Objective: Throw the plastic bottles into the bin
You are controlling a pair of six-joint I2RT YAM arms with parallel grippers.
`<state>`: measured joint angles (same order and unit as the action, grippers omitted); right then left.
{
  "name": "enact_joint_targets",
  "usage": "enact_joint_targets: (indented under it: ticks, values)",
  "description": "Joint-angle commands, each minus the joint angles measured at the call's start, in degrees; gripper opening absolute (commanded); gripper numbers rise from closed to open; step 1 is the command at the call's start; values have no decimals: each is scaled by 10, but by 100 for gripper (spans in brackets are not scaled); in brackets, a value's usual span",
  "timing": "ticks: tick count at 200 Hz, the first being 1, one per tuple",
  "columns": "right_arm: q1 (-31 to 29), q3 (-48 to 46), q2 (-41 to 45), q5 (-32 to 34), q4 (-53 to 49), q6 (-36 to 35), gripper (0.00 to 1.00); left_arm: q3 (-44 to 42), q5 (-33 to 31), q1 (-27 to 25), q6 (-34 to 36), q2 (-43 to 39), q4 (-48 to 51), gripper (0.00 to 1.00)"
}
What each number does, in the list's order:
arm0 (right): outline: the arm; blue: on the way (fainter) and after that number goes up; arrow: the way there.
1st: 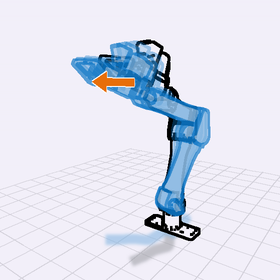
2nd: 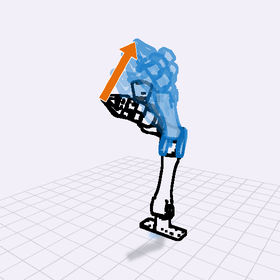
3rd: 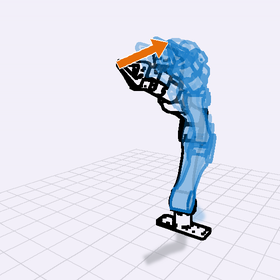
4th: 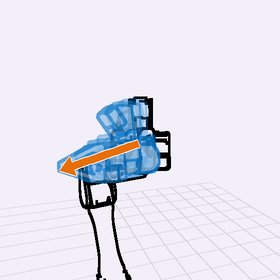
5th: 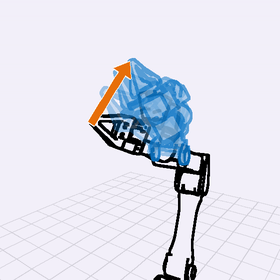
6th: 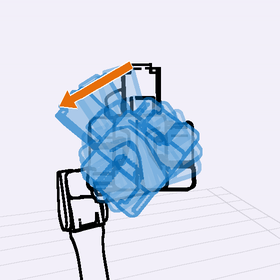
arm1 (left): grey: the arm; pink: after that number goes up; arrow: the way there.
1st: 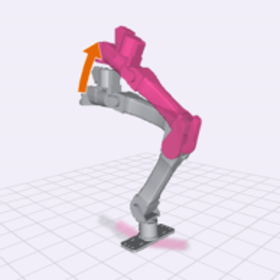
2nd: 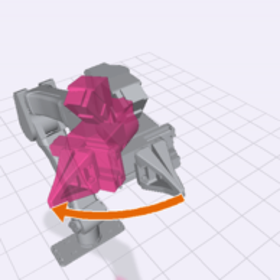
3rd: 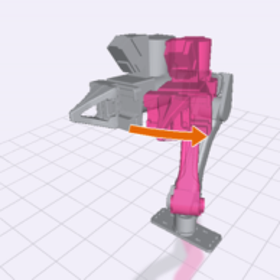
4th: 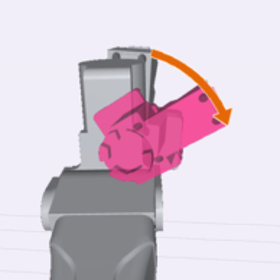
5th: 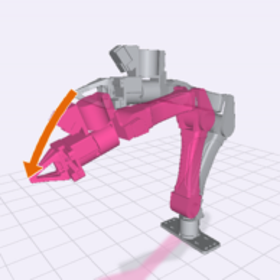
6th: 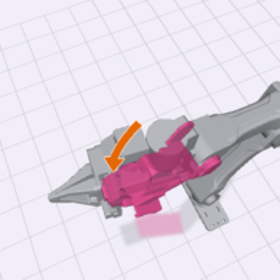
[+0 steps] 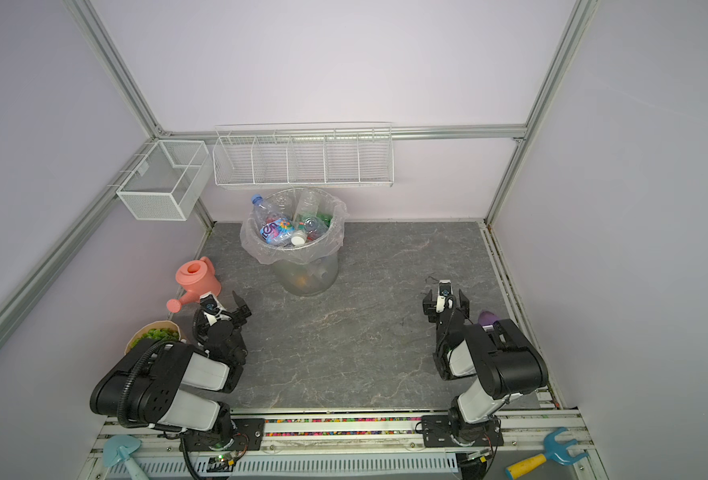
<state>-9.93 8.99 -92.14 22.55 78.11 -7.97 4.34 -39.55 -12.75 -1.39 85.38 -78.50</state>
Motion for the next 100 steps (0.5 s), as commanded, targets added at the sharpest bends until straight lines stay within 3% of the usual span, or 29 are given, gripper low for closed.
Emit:
enact_joint_targets:
  ticks: [1, 49, 100]
  values:
    - [-3, -10, -2, -28, 41, -21, 89, -1, 28, 2, 11, 2, -24, 99]
    - [-1, -9, -2, -42, 41, -23, 89, 26, 204, -2, 104, 64, -25, 99]
    - [0, -9, -3, -44, 40, -23, 89, 21, 206, -3, 97, 58, -24, 99]
